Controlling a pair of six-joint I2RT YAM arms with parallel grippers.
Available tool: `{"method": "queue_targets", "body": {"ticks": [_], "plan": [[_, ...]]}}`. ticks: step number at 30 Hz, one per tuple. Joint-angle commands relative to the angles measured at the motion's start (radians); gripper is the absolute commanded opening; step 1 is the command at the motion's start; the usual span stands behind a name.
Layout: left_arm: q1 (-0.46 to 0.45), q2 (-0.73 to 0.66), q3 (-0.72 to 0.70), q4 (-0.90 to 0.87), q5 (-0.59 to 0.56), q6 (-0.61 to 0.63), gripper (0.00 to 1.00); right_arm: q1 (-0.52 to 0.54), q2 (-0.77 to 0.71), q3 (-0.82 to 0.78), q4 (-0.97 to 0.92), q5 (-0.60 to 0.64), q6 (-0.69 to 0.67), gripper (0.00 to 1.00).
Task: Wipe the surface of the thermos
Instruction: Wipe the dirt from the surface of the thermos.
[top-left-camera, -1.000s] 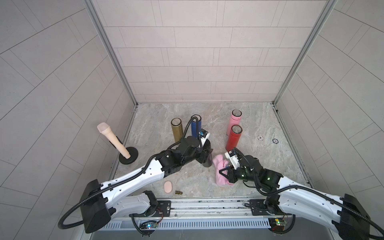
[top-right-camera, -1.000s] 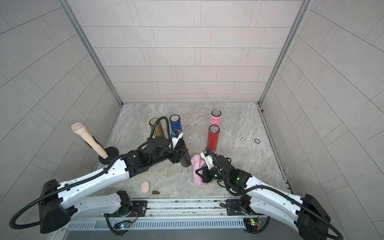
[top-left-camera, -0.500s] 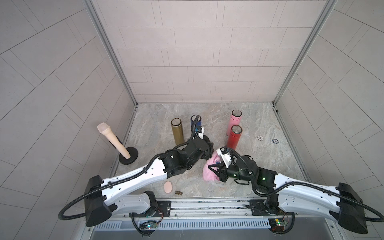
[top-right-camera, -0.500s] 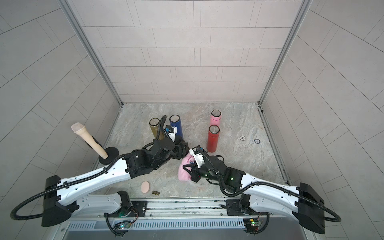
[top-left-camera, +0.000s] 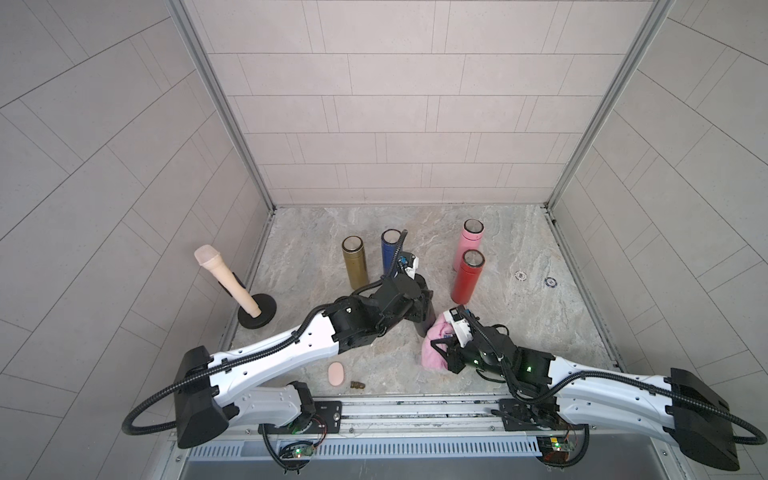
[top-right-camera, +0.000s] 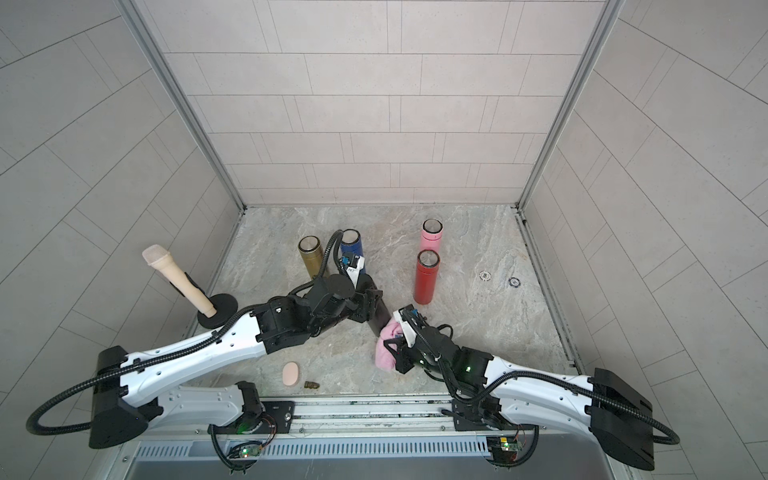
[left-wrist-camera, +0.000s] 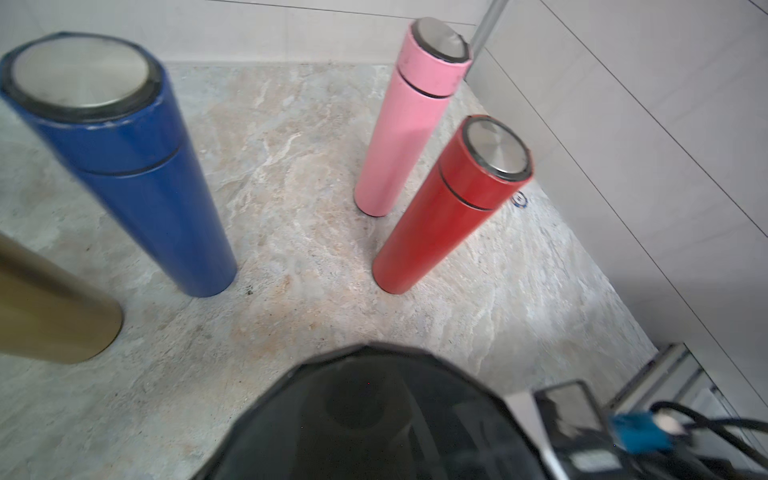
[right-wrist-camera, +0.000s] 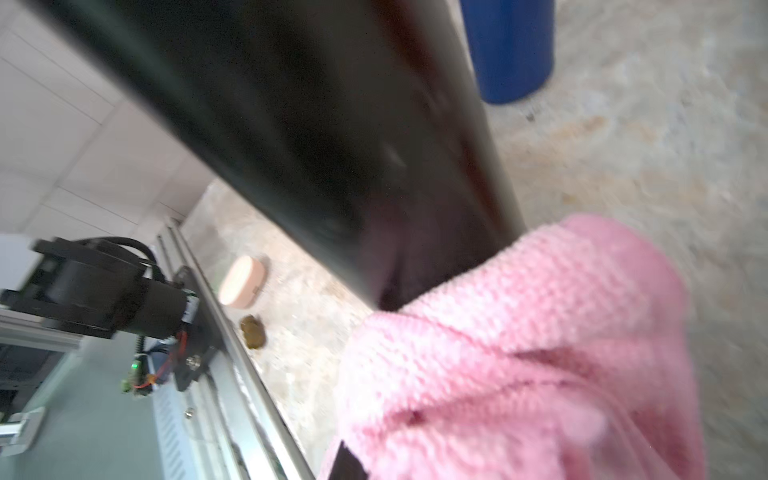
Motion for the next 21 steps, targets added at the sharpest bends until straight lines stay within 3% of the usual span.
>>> {"method": "queue_targets", "body": {"ticks": [1, 4, 9, 15, 21], "plan": [[-0.002, -0.008, 0.083, -0.014, 0.138, 0.209, 0.00, -0.033, -0.075, -0.014, -0.057, 0.076, 0.042, 0.00], [-0.002, -0.014, 0.105, -0.070, 0.245, 0.339, 0.00, -0.131, -0.137, -0.012, -0.136, 0.010, 0.051, 0.00], [-0.002, -0.084, 0.033, 0.032, 0.501, 0.523, 0.00, -0.337, -0.181, -0.039, -0.093, -0.229, 0.122, 0.00], [-0.002, -0.129, -0.039, 0.150, 0.624, 0.599, 0.00, -0.361, -0.189, -0.003, -0.031, -0.322, 0.167, 0.00], [-0.002, -0.112, -0.089, 0.191, 0.609, 0.627, 0.00, -0.362, -0.206, 0.049, 0.030, -0.401, 0.249, 0.00]]}}
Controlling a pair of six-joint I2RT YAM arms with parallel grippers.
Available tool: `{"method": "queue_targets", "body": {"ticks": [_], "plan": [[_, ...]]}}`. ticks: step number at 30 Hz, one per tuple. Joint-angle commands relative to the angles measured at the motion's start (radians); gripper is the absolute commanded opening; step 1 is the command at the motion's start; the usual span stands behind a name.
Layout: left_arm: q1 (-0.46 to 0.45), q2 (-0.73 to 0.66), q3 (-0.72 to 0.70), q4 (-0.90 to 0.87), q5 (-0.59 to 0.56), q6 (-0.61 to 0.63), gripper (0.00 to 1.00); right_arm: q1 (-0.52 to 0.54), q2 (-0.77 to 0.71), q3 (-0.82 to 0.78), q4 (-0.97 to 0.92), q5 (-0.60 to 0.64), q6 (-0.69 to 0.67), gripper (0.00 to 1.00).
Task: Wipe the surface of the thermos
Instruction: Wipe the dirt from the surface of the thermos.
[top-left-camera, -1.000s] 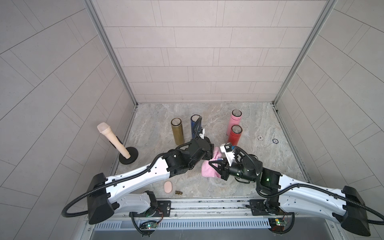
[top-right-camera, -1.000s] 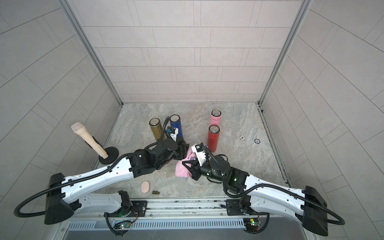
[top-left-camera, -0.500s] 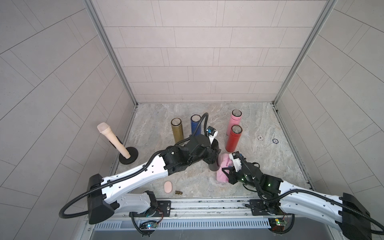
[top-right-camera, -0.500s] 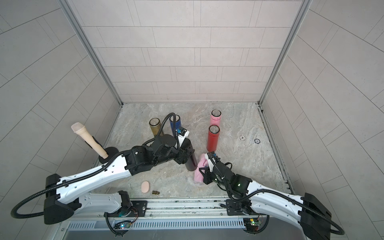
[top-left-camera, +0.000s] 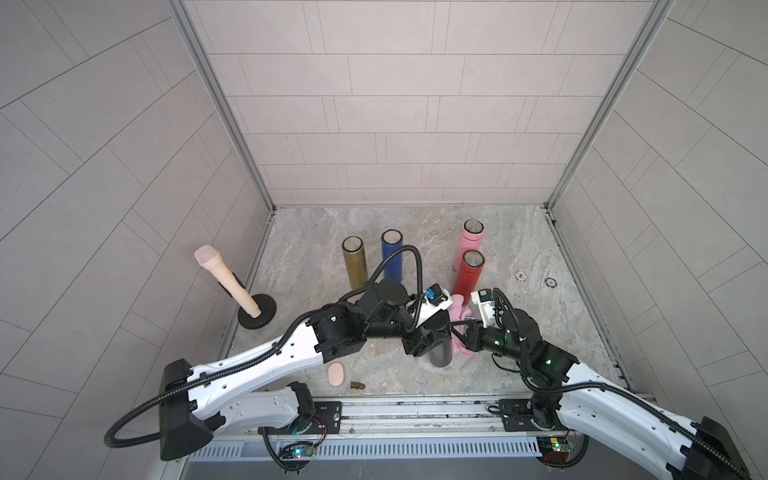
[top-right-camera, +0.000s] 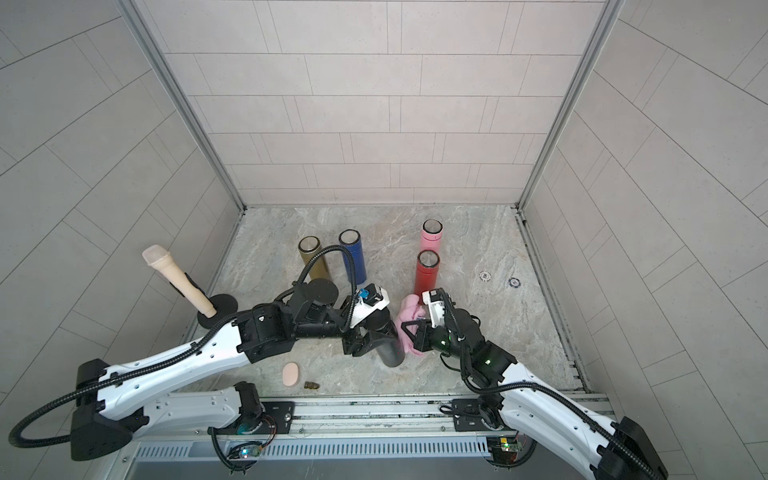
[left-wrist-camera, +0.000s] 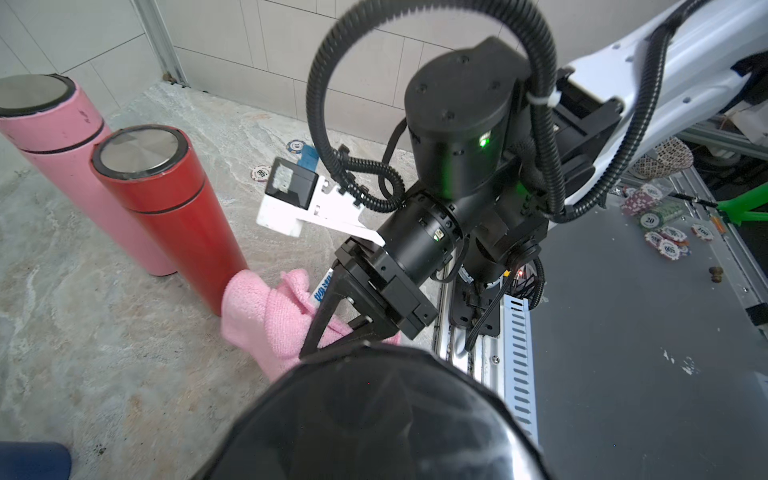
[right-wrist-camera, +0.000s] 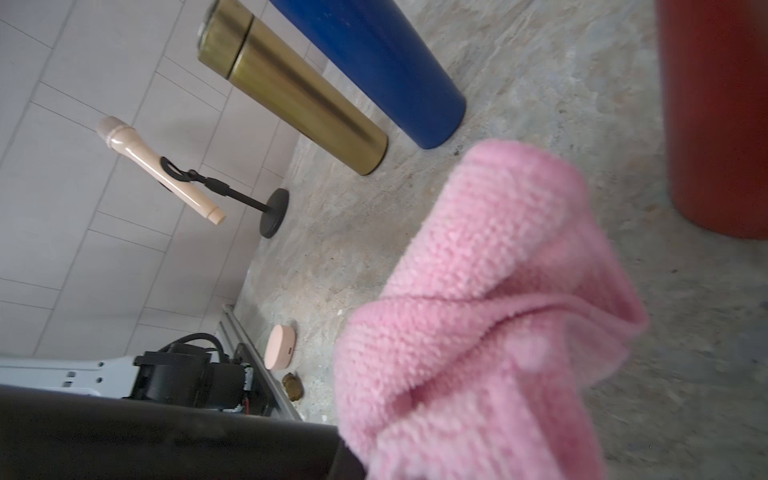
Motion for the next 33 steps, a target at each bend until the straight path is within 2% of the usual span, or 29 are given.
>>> {"method": "queue_targets", "body": {"ticks": [1, 7, 13, 18, 26, 29, 33], "plan": [[-0.002, -0.004, -0.017, 0.112, 0.028, 0.062, 0.00, -0.004, -0.037, 0.045, 0.091, -0.073, 0.074, 0.00], [-0.002, 0.035, -0.046, 0.146, 0.004, 0.055, 0.00, -0.004, -0.114, 0.141, 0.051, -0.065, 0.030, 0.00], [-0.002, 0.068, -0.070, 0.183, -0.025, 0.030, 0.00, -0.002, -0.090, 0.241, 0.045, -0.085, 0.033, 0.00], [0.000, 0.045, -0.086, 0.193, -0.085, 0.028, 0.00, 0.013, -0.084, 0.154, 0.034, -0.066, 0.037, 0.00], [-0.001, 0.007, -0.076, 0.157, -0.136, 0.039, 0.00, 0.036, -0.184, -0.080, -0.033, 0.062, 0.039, 0.00], [0.001, 0.014, -0.077, 0.158, -0.161, 0.039, 0.00, 0.037, -0.205, -0.086, -0.026, 0.077, 0.030, 0.00], [0.002, 0.054, -0.074, 0.164, -0.160, 0.025, 0.00, 0.037, -0.194, 0.015, -0.031, 0.065, -0.004, 0.00]]}}
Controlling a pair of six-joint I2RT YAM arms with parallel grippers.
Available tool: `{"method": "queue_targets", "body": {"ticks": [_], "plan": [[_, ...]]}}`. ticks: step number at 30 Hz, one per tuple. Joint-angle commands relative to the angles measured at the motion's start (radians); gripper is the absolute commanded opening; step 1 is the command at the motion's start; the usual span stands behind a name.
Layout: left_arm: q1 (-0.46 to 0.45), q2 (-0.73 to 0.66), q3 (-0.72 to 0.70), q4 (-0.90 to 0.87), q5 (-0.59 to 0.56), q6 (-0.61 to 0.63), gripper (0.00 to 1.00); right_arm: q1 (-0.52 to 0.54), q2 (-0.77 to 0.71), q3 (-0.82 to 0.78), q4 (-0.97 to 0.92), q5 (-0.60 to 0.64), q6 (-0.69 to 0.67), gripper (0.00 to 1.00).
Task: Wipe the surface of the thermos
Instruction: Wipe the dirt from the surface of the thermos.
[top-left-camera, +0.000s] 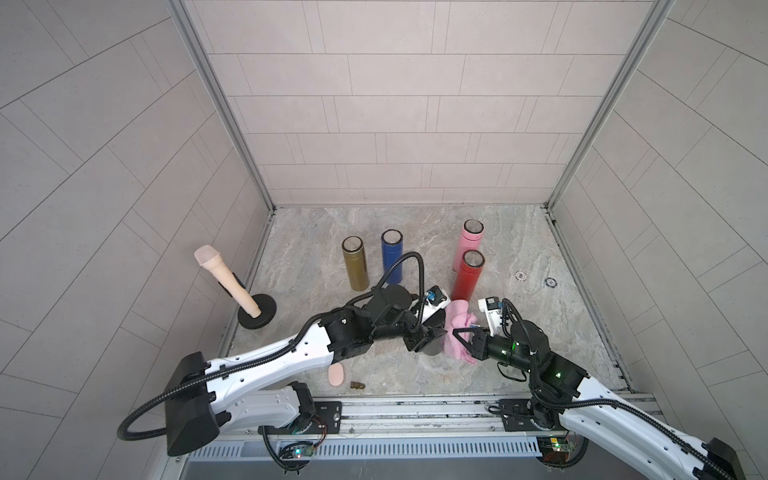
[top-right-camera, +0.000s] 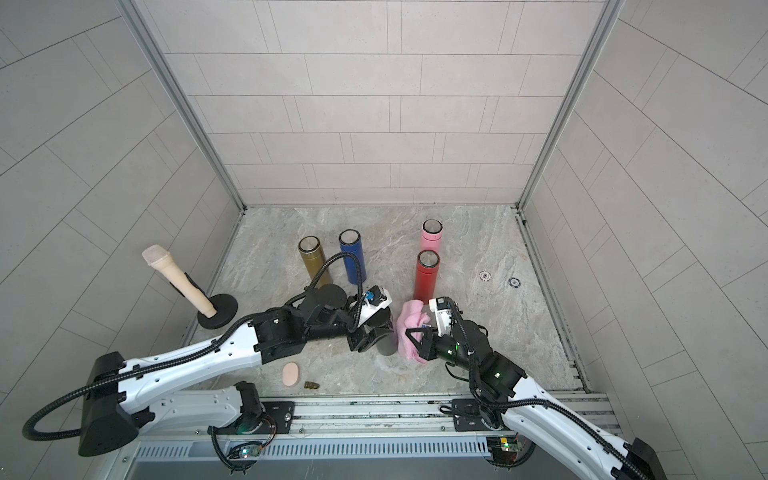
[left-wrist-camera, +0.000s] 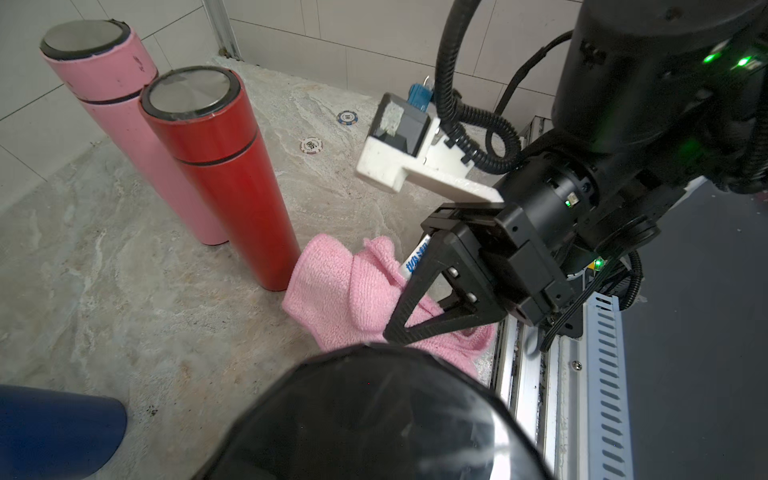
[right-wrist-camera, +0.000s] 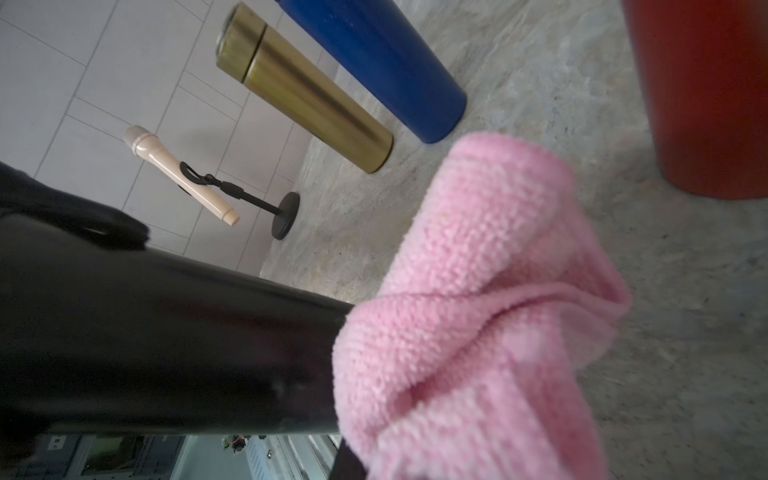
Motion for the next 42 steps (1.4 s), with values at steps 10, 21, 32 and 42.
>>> {"method": "queue_targets", "body": {"ticks": [10, 21, 32, 42], "plan": [[0.004, 0.041, -0.012, 0.114, -0.053, -0.039, 0.00, 0.012, 0.097, 0.357, 0.025, -0.078, -0.102, 0.00], [0.006, 0.048, 0.154, -0.125, -0.675, -0.569, 0.00, 0.148, 0.111, 0.098, 0.043, 0.116, -0.077, 0.00], [-0.021, 0.101, 0.249, -0.231, -0.710, -0.886, 0.00, 0.306, 0.381, 0.137, 0.283, 0.238, -0.213, 0.00], [-0.023, 0.110, 0.204, -0.159, -0.692, -0.907, 0.00, 0.333, 0.448, 0.293, 0.393, 0.157, -0.270, 0.00]]}}
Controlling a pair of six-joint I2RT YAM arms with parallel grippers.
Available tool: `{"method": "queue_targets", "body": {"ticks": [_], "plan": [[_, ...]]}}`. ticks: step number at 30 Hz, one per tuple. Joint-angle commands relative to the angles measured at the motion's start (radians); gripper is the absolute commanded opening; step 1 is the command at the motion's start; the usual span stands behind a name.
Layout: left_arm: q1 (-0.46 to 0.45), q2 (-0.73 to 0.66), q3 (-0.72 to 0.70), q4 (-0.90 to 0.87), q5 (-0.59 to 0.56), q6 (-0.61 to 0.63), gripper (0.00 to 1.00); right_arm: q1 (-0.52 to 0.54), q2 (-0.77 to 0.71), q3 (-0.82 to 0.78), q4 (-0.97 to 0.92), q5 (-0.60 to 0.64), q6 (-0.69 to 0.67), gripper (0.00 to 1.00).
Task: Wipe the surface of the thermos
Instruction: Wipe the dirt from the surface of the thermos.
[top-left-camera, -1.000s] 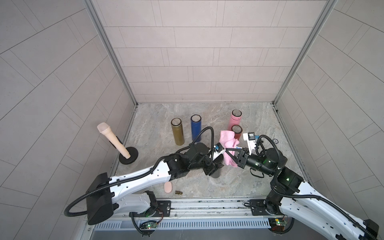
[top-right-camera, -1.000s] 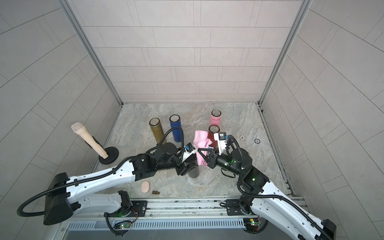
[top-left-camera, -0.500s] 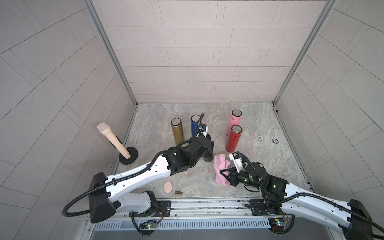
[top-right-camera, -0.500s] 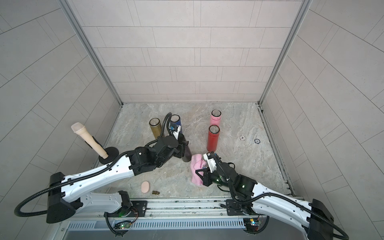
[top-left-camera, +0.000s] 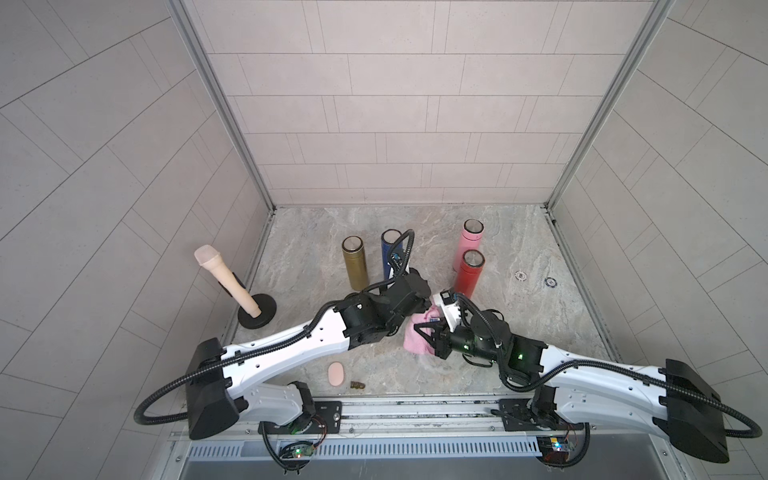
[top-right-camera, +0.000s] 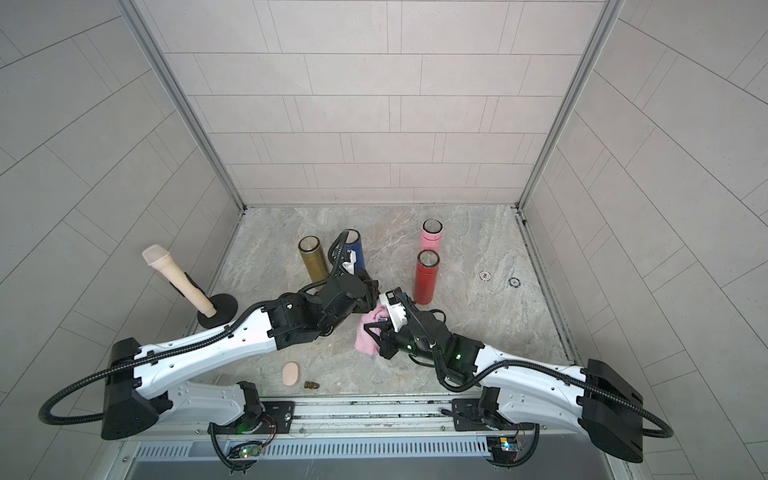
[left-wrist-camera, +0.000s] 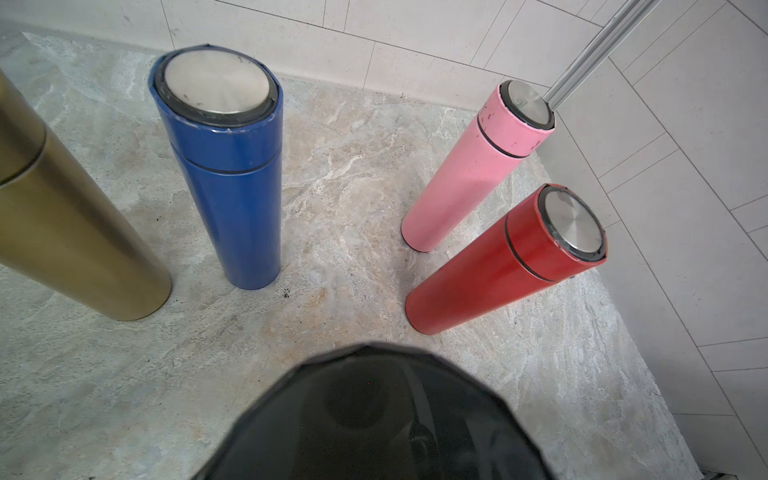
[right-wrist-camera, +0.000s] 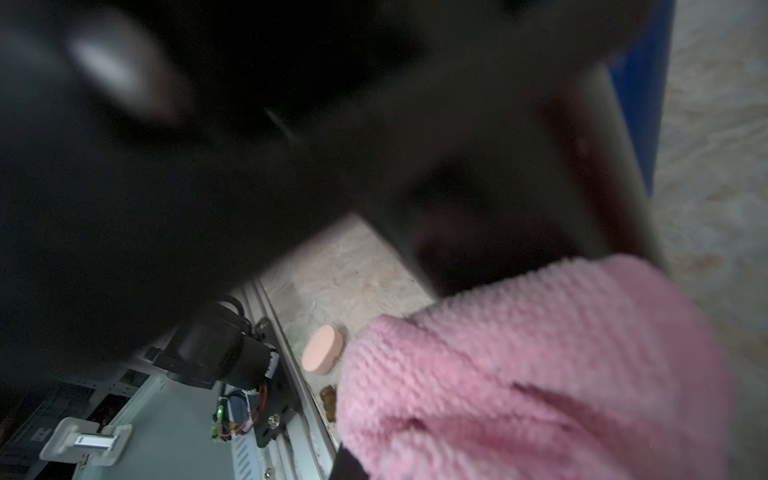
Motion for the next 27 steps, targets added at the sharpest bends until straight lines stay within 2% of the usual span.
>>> {"method": "queue_targets", "body": {"ticks": [1, 6, 13, 15, 19, 22, 24, 27], "plan": [[-0.006, -0.025, -0.014, 0.081, -0.021, -0.046, 0.00, 0.012, -0.042, 0.019, 0.094, -0.019, -0.031, 0.00], [-0.005, -0.047, -0.035, 0.133, 0.024, -0.022, 0.00, 0.003, -0.042, -0.032, 0.006, 0.096, -0.018, 0.00], [-0.005, -0.064, -0.031, 0.137, 0.080, 0.043, 0.00, -0.024, -0.045, -0.155, -0.041, 0.181, 0.069, 0.00], [-0.004, -0.077, -0.026, 0.136, 0.107, 0.082, 0.00, -0.037, -0.065, -0.162, -0.108, 0.186, 0.088, 0.00], [-0.002, -0.103, 0.012, 0.091, 0.187, 0.298, 0.00, -0.095, -0.128, -0.165, -0.254, 0.155, 0.136, 0.00], [0.027, -0.135, 0.013, 0.074, 0.330, 0.435, 0.00, -0.158, -0.168, -0.167, -0.301, 0.092, 0.157, 0.00], [0.065, -0.161, -0.002, 0.095, 0.491, 0.495, 0.00, -0.203, -0.178, -0.173, -0.285, 0.040, 0.169, 0.00], [0.090, -0.204, -0.015, 0.103, 0.616, 0.579, 0.00, -0.262, -0.172, -0.172, -0.254, -0.038, 0.185, 0.00]]}}
